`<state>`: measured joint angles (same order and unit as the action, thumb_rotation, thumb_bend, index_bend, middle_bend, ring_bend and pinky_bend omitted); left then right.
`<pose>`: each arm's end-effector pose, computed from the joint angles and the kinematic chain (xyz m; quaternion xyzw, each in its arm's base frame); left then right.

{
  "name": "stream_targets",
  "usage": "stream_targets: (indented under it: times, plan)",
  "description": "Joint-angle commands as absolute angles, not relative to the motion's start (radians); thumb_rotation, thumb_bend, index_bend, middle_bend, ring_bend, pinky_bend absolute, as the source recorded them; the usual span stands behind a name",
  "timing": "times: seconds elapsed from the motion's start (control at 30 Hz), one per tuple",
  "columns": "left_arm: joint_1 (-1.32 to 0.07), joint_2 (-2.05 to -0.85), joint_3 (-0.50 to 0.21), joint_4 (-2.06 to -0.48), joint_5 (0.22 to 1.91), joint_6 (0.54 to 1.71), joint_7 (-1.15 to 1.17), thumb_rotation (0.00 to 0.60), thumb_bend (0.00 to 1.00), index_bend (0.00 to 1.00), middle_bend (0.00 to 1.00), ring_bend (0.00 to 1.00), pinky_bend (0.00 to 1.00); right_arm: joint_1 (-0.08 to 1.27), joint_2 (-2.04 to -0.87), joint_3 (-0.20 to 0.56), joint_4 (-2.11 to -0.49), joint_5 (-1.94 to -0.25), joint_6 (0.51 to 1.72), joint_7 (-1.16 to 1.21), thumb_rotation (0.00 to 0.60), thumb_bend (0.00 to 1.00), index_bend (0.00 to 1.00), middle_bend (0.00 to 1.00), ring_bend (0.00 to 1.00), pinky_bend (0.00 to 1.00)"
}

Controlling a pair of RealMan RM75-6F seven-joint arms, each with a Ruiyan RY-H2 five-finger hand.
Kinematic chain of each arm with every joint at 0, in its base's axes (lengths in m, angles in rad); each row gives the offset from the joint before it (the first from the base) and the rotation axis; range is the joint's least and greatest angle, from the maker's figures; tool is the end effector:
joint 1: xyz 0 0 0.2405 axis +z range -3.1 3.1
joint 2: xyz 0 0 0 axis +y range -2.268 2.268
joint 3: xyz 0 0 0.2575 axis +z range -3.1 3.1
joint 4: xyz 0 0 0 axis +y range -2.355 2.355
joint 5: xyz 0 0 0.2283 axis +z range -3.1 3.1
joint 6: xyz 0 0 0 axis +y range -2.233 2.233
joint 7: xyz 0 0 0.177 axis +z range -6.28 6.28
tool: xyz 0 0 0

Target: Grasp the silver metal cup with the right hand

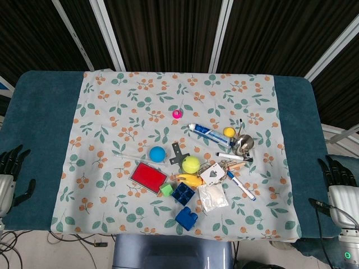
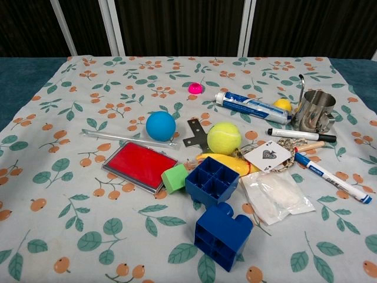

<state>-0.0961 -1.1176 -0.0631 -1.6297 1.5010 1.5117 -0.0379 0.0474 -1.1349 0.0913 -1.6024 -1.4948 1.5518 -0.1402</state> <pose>-0.3097 0.2217 0.1480 -0.5785 -0.3885 -0.4214 0.5804 -0.3200 -0.2123 0.1570 0.5865 -0.3296 0.3679 0.6420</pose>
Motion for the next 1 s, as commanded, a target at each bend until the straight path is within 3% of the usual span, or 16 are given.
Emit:
stream_targets:
  times: [0.03, 1.0]
  plan:
    - [-0.096, -1.118, -0.063, -1.629, 1.502, 1.512, -0.038, 0.6, 0.44, 0.09, 0.0, 0.0, 0.0, 0.047, -1.134, 0.091, -1.602, -1.496, 1.552, -0.138, 0.6, 0.12, 0.09, 0.04, 0.08, 0.15]
    - [-0.094, -1.117, -0.06, -1.631, 1.504, 1.514, -0.038, 0.6, 0.45, 0.09, 0.0, 0.0, 0.0, 0.051, -1.128, 0.091, -1.607, -1.475, 1.524, -0.111, 0.6, 0.12, 0.09, 0.04, 0.08, 0.15]
